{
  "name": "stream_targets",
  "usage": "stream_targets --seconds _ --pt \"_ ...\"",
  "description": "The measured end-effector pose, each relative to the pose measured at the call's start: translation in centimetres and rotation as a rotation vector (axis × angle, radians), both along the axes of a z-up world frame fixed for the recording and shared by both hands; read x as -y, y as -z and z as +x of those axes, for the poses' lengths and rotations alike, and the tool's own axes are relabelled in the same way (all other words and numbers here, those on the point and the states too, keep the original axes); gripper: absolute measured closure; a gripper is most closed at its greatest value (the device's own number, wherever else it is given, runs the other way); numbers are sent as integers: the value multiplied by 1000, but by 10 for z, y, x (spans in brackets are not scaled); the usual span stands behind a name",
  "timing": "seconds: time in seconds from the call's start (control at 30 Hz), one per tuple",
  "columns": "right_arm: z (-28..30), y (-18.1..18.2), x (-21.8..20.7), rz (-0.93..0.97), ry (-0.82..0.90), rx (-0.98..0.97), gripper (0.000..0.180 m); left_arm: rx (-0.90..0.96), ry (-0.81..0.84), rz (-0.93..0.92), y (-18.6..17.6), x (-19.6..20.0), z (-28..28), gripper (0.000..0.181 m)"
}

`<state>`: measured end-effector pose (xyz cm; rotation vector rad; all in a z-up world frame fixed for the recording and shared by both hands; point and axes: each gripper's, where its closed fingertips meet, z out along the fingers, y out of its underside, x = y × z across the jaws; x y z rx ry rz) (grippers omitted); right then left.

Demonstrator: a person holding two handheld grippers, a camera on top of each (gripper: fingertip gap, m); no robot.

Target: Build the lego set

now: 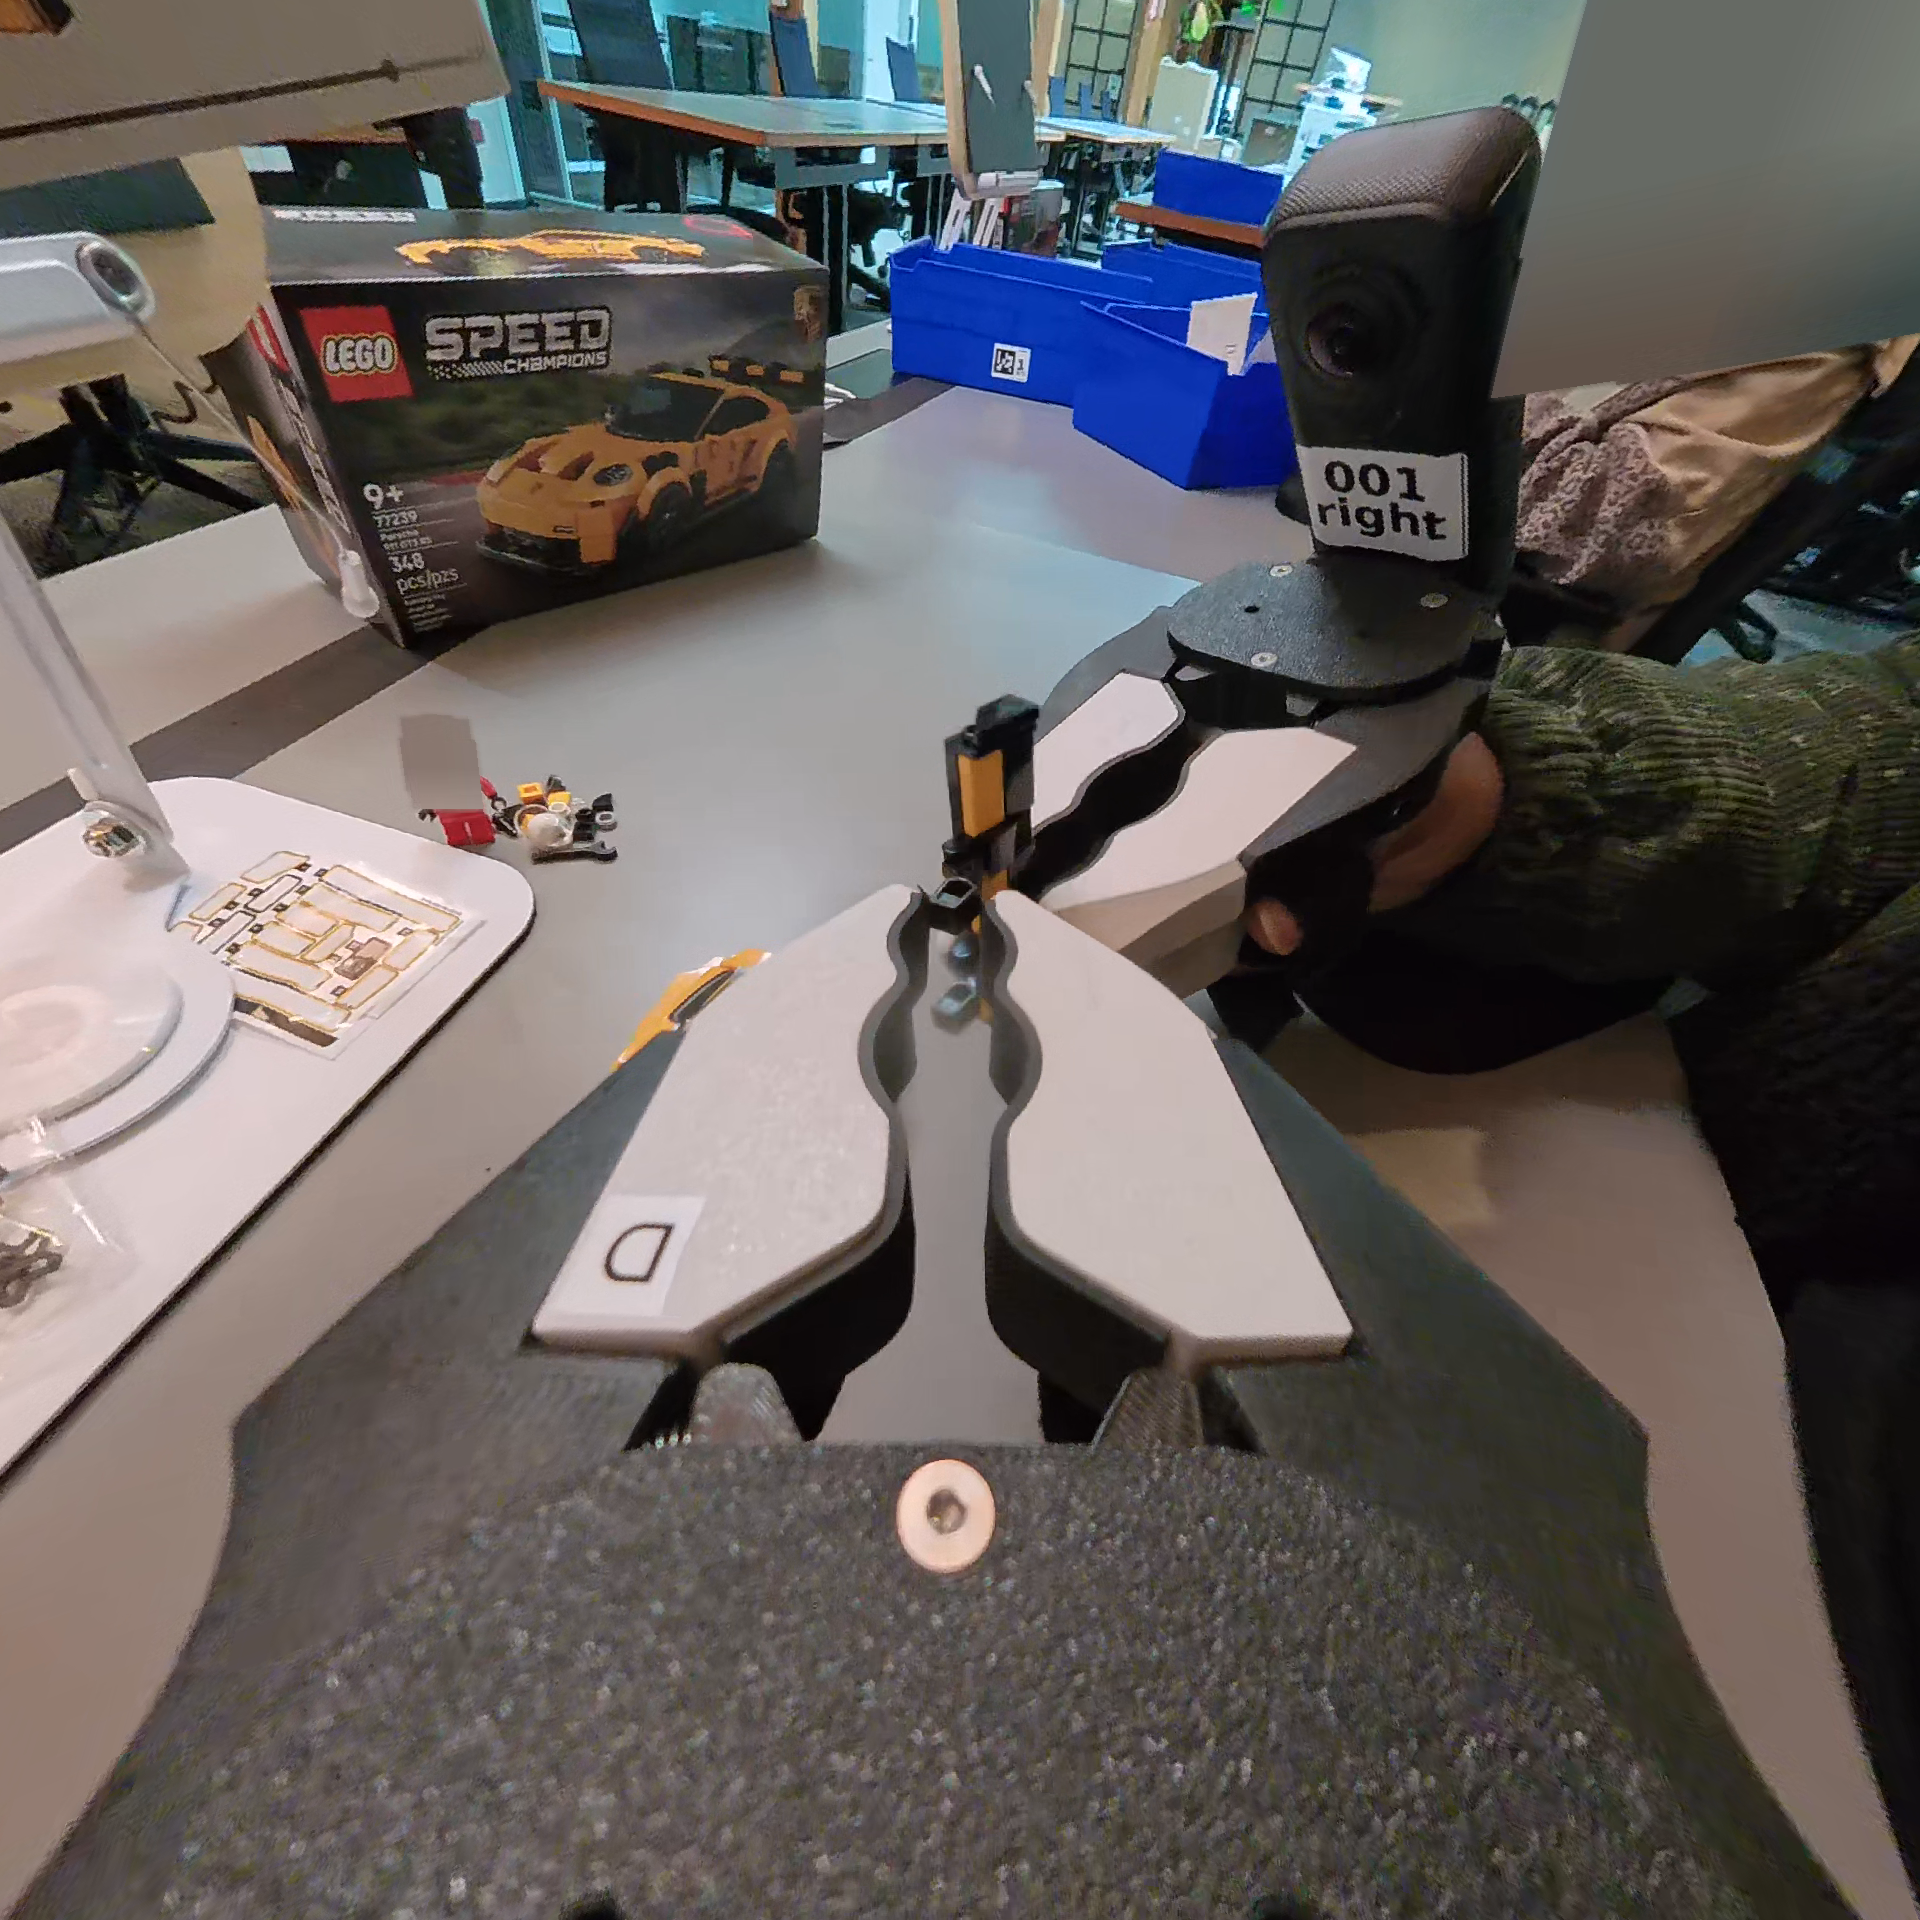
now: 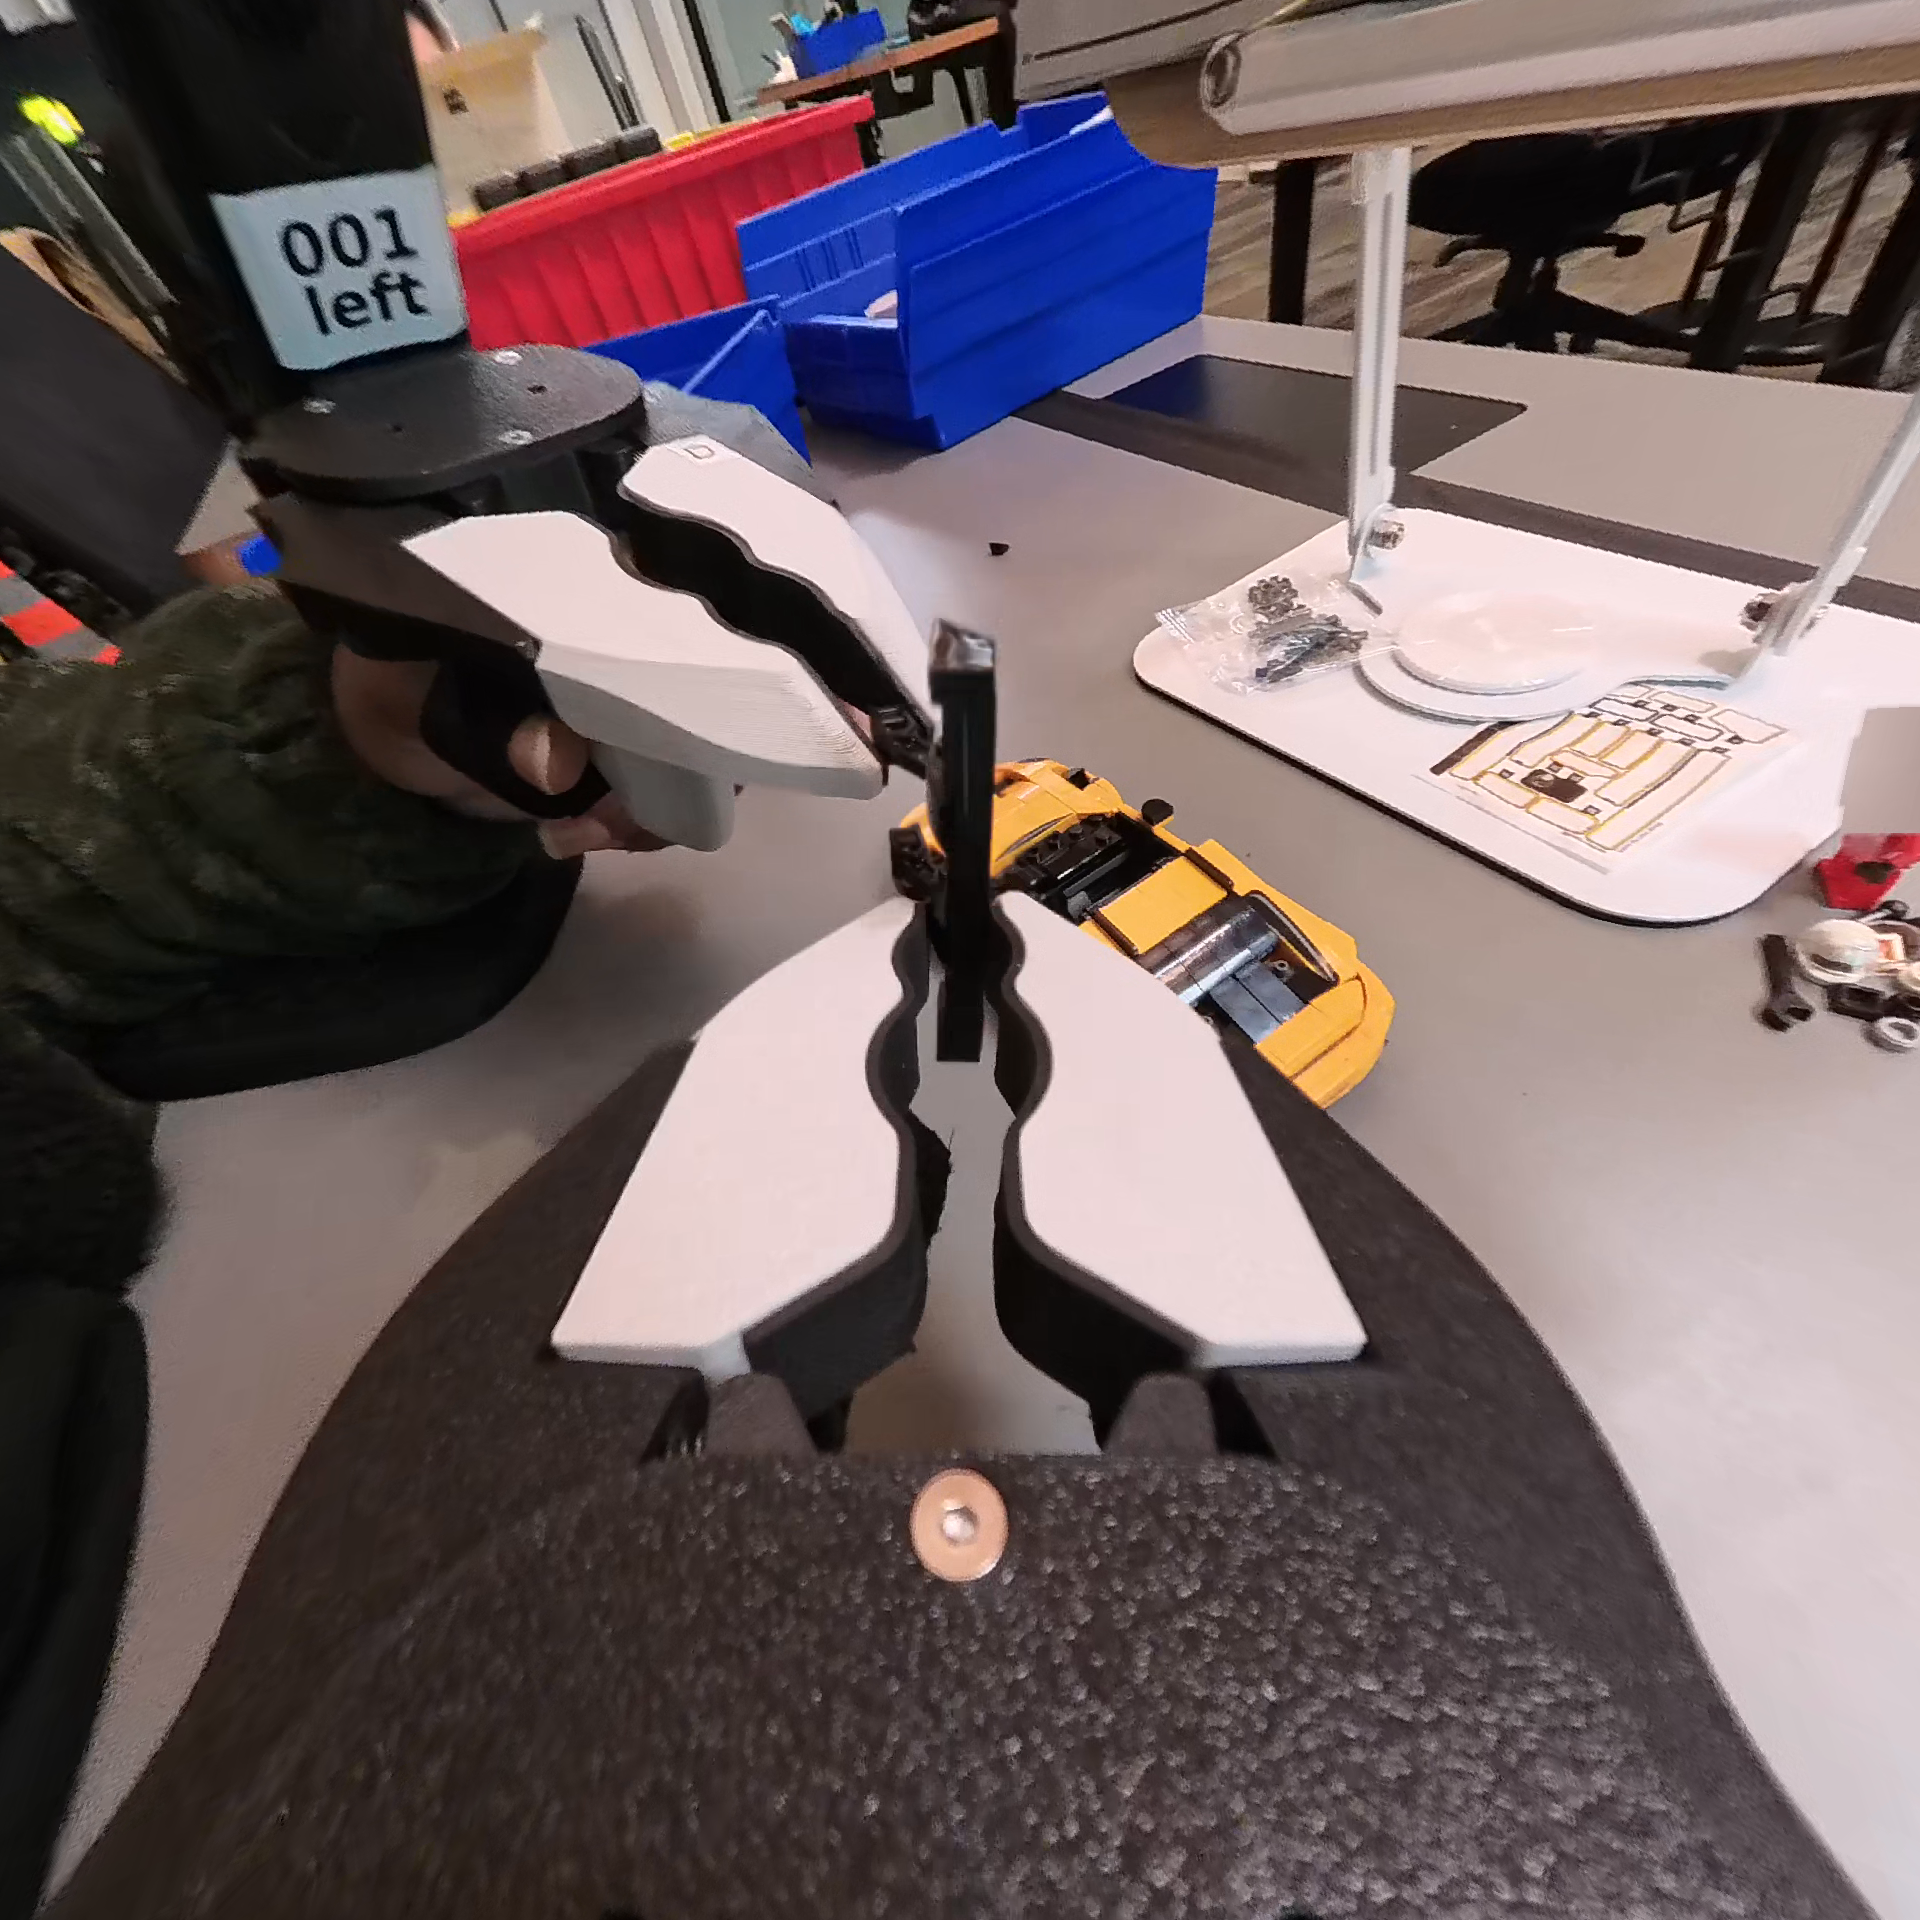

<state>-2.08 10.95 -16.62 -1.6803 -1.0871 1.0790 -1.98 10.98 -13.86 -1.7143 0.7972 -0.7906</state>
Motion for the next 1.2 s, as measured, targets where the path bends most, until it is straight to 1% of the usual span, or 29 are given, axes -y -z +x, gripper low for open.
stream_targets --seconds 0.13,0.23,0.4,0.6,0.63,0.67,0.73,0.8,1.0,1.2 --pt "-2 2 2 -10 -1 2 170 -46 -11 45 0 2 5 172" --pt "-2 0 4 -34 -19 -21 170 -37 -11 47 -2 2 3 172" --pt "-1 -2 10 -135 -95 -70 170 66 40 -80 -2 3 0 172" --pt "3 -8 2 -171 -71 -123 165 111 33 -182 3 0 -4 172" --pt "3 -8 2 -167 -72 -125 166 118 36 -204 5 0 -3 172" --pt "3 -8 3 -159 -75 -126 172 122 43 -228 7 1 -3 172" --pt "3 -9 4 -151 -81 -124 172 158 53 -271 8 1 -3 172" --pt "3 -12 5 -190 -101 -150 172 202 76 -307 6 2 -2 172" --pt "5 -15 8 -244 -134 -179 172 258 116 -349 3 5 -2 172" --pt "5 -16 10 -261 -147 -189 172 259 124 -333 2 5 -1 172"
